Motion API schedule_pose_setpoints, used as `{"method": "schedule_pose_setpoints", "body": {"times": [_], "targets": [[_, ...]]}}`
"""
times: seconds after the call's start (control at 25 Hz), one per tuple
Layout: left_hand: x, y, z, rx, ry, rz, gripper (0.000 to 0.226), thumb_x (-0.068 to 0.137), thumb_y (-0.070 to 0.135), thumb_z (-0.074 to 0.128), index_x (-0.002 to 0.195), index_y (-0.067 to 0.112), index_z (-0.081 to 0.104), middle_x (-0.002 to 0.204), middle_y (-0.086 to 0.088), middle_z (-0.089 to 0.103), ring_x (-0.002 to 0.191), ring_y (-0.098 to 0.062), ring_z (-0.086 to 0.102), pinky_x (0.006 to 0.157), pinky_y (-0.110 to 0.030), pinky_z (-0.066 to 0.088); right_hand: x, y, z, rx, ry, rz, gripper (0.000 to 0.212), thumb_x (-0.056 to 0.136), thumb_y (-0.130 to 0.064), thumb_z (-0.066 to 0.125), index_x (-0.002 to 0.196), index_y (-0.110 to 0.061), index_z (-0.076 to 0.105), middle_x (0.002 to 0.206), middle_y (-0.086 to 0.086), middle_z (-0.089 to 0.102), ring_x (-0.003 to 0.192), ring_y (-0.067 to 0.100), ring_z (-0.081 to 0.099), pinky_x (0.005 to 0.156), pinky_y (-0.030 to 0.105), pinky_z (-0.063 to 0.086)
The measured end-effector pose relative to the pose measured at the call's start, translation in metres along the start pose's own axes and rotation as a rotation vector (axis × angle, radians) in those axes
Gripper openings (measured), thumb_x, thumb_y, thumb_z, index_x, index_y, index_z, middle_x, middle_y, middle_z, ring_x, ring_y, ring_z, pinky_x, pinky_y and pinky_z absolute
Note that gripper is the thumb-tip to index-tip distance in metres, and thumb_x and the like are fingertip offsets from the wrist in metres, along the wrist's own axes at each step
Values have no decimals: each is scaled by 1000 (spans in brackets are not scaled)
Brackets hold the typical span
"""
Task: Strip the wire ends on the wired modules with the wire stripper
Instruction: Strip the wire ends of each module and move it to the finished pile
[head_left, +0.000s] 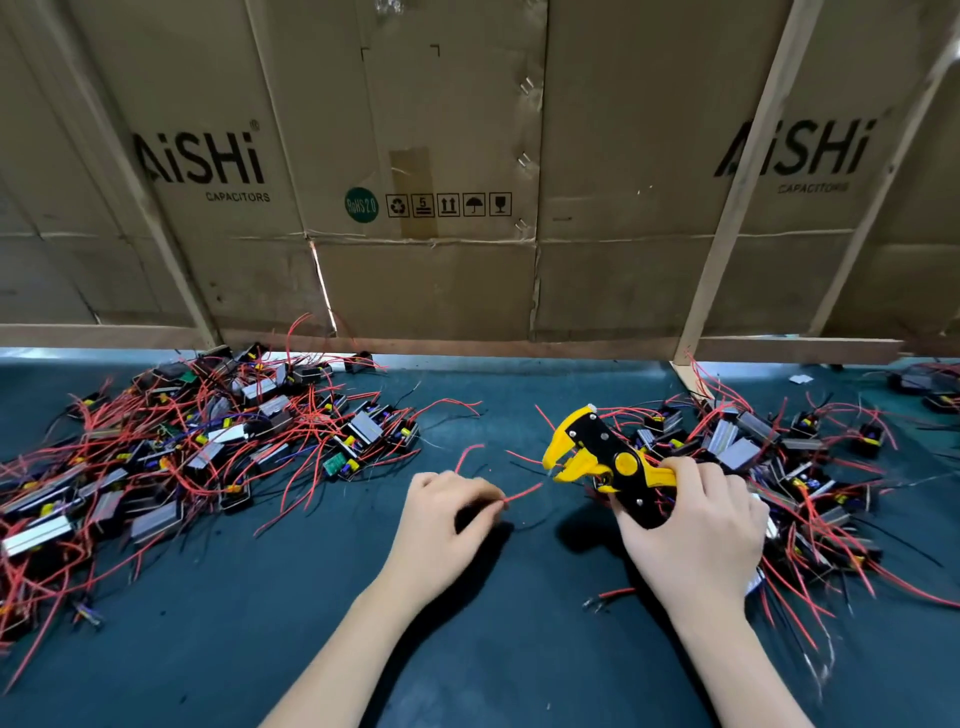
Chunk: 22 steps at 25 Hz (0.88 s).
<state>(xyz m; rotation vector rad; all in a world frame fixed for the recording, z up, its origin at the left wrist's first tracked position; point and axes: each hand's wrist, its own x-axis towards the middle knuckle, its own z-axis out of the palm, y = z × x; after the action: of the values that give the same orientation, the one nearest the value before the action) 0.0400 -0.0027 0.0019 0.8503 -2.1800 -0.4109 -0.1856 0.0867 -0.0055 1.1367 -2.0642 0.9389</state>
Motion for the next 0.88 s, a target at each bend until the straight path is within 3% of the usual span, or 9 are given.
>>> {"method": "schedule_pose_setpoints", "body": {"times": [0.12, 0.24, 0.44, 0.6, 0.88], "targets": [[-4, -5, -11, -247, 77, -94, 9, 85, 22, 62, 83, 25, 70, 80, 17, 69, 91, -10, 60, 92, -35, 39, 0, 1, 5, -96, -24, -26, 60, 61, -54, 69, 93, -4, 67, 81, 13, 61, 77, 36, 55, 75, 43, 35], [-4, 0, -12, -380, 5, -109, 8, 86, 28, 63, 83, 27, 71, 77, 11, 66, 83, -15, 59, 84, -31, 45, -1, 0, 7, -131, -43, -68, 58, 56, -50, 81, 90, -5, 67, 80, 13, 60, 76, 35, 55, 75, 43, 34], [-6, 3, -1, -277, -65, -81, 11, 90, 29, 63, 85, 29, 73, 79, 12, 66, 83, -14, 56, 80, -27, 44, -3, -4, 3, -68, -58, -69, 60, 59, -59, 67, 87, -6, 66, 77, 10, 60, 75, 34, 57, 75, 43, 37], [-6, 1, -3, -277, -37, -78, 12, 92, 23, 64, 86, 28, 73, 82, 13, 68, 84, -14, 57, 76, -18, 40, -3, -4, 1, -54, -66, -100, 56, 60, -61, 65, 81, -9, 64, 73, 5, 60, 72, 33, 58, 72, 41, 35], [-6, 3, -6, -290, -47, -52, 14, 91, 17, 67, 87, 27, 76, 78, 21, 64, 83, -14, 57, 75, -16, 40, -3, -4, 1, -91, -90, -97, 54, 58, -60, 69, 77, -10, 63, 69, 5, 59, 68, 32, 56, 70, 41, 35]]}}
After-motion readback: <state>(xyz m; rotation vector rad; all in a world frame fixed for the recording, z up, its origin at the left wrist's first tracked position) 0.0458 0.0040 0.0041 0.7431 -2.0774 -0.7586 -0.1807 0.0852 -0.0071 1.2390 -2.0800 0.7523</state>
